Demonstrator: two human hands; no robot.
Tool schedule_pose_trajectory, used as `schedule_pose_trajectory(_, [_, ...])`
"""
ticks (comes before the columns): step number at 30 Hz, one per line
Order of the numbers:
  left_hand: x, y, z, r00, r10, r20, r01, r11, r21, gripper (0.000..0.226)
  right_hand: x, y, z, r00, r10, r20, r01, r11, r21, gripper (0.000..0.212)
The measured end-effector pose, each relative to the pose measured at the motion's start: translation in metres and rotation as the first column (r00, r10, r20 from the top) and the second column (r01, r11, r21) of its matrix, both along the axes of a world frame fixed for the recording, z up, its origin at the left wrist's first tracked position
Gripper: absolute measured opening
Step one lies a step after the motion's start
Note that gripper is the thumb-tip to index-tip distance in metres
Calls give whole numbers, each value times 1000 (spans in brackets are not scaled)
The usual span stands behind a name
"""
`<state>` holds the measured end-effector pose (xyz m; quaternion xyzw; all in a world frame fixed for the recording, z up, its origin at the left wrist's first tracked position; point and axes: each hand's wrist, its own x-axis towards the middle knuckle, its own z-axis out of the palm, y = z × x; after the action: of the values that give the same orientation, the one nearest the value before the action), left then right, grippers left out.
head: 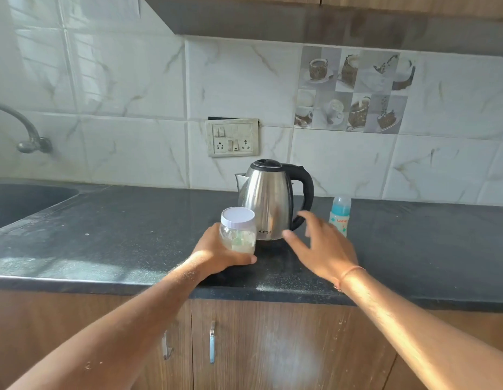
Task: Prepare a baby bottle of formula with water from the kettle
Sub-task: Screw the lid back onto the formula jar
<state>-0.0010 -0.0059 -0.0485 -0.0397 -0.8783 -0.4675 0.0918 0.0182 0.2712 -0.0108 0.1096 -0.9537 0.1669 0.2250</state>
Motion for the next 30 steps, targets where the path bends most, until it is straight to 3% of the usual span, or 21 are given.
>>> schedule_pose_trajectory(3, [1,-22,0,986,155,65,-150,986,-75,104,-19,42,-30,992,-124,-28,114,965,-236,68])
schedule_pose_trajectory(8, [-15,-49,-7,974,211,82,-206,977,-59,137,-60,72,-51,957,-267,113,290,882,-372,65])
schedule_pose_trajectory(19, [-54,-81,-11,946,316,67,-314,948,-45,98,-93,80,-46,939,-291,181,343,788,-512,82])
schedule_pose_trajectory(25, [-74,-91,-13,965,249,88,-247,968,-34,119,-94,76,-41,941,-275,199,339,783,-522,72])
schedule_pose_trajectory(30, [-83,-90,-18,957,288,44,-282,953,-107,101,-93,75,-40,941,-269,206,338,784,-521,68])
